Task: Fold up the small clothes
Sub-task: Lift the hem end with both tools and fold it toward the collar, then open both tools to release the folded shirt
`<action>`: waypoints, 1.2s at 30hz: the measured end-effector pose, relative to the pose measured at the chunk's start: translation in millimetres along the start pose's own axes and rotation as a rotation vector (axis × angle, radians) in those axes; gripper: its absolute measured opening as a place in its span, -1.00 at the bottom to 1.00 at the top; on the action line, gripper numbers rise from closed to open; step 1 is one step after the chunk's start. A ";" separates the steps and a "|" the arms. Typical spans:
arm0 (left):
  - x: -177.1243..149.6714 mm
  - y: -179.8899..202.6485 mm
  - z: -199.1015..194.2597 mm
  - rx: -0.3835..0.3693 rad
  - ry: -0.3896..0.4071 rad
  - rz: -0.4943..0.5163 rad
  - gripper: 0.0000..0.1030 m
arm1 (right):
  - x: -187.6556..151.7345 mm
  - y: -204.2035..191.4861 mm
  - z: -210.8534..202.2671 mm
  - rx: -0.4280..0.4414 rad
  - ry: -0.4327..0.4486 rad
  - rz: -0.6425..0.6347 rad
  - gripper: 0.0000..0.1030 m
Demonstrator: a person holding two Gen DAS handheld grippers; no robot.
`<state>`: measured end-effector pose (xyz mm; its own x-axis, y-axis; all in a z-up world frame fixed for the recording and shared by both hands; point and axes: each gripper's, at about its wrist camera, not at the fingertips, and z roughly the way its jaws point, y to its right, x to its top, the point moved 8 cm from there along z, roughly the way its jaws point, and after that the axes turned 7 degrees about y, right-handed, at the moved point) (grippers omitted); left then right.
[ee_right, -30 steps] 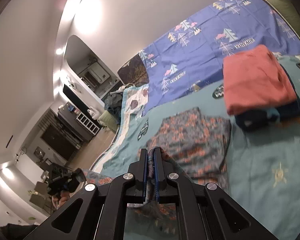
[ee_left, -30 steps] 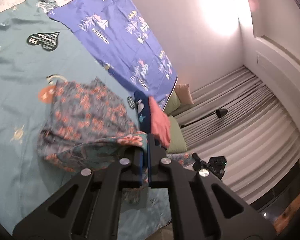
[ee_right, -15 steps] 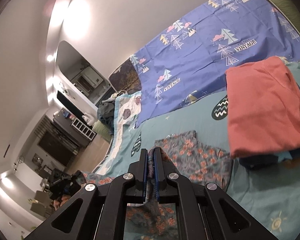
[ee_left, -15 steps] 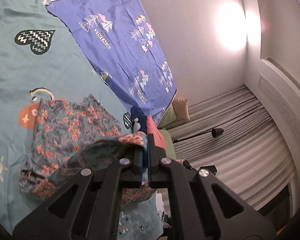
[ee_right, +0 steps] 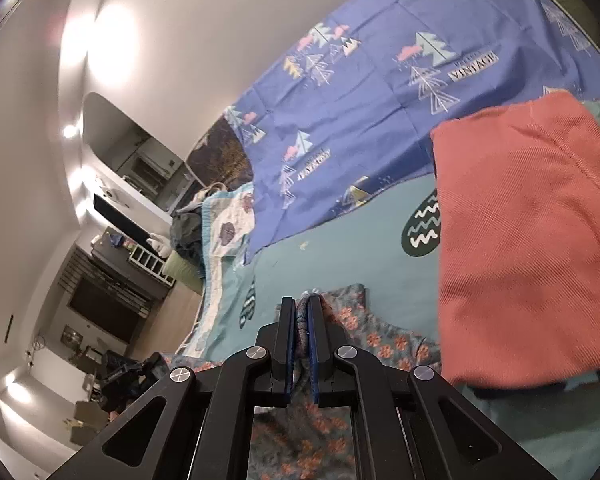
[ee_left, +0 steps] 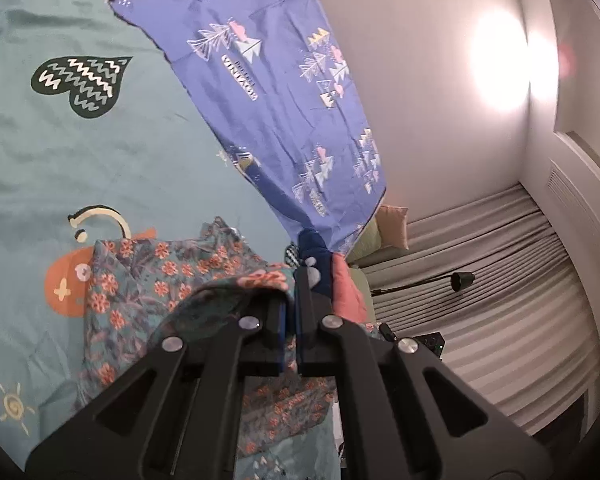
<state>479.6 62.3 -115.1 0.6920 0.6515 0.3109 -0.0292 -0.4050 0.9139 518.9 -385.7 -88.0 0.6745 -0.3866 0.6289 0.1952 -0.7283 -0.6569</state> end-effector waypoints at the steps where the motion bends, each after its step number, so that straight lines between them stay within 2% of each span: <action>1: 1.7 -6.1 5.8 0.008 -0.004 -0.010 -0.92 | -0.1 3.4 5.9 -0.006 -0.008 0.005 -0.91; 9: 7.2 -50.9 36.1 0.076 -0.036 -0.082 -0.92 | -8.8 38.5 47.5 -0.106 -0.075 0.033 -0.91; 13: 8.1 -76.4 48.8 0.135 -0.041 -0.118 -0.93 | -11.9 48.2 57.7 -0.147 -0.096 0.033 -0.90; 17: 5.4 -100.3 54.6 0.176 -0.060 -0.208 -0.92 | -10.5 58.1 63.1 -0.235 -0.098 0.031 -0.77; 21: 6.9 -97.8 46.5 0.194 -0.066 -0.184 -0.91 | 3.3 56.1 45.1 -0.312 -0.031 0.002 -0.64; 22: 9.0 -95.8 44.3 0.195 -0.067 -0.182 -0.86 | 7.5 49.9 36.7 -0.327 -0.008 -0.025 -0.52; 25: 19.3 -84.8 33.9 0.189 -0.044 -0.162 -0.68 | 7.3 24.2 22.9 -0.336 0.011 -0.145 -0.49; 27: 23.1 -74.5 26.8 0.188 -0.037 -0.117 -0.56 | -8.4 -3.2 21.4 -0.317 -0.033 -0.275 -0.48; 28: 24.9 -67.3 20.3 0.202 -0.012 -0.081 -0.42 | -25.4 -18.3 23.0 -0.326 -0.072 -0.366 -0.48; 30: 24.8 -57.2 13.8 0.211 0.010 -0.029 -0.30 | -56.3 -33.6 31.4 -0.339 -0.143 -0.462 -0.45; 33: 19.7 -47.6 14.1 0.191 -0.002 -0.008 -0.30 | -122.1 -50.1 63.5 -0.320 -0.305 -0.564 -0.45; 36: 3.8 -38.0 17.4 0.135 -0.050 -0.018 -0.30 | -175.1 -55.4 100.9 -0.308 -0.430 -0.632 -0.45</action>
<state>495.9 69.0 -153.1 0.7267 0.6283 0.2778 0.0786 -0.4778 0.8750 461.8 -220.6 -203.7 0.7290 0.3533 0.5863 0.4674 -0.8827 -0.0492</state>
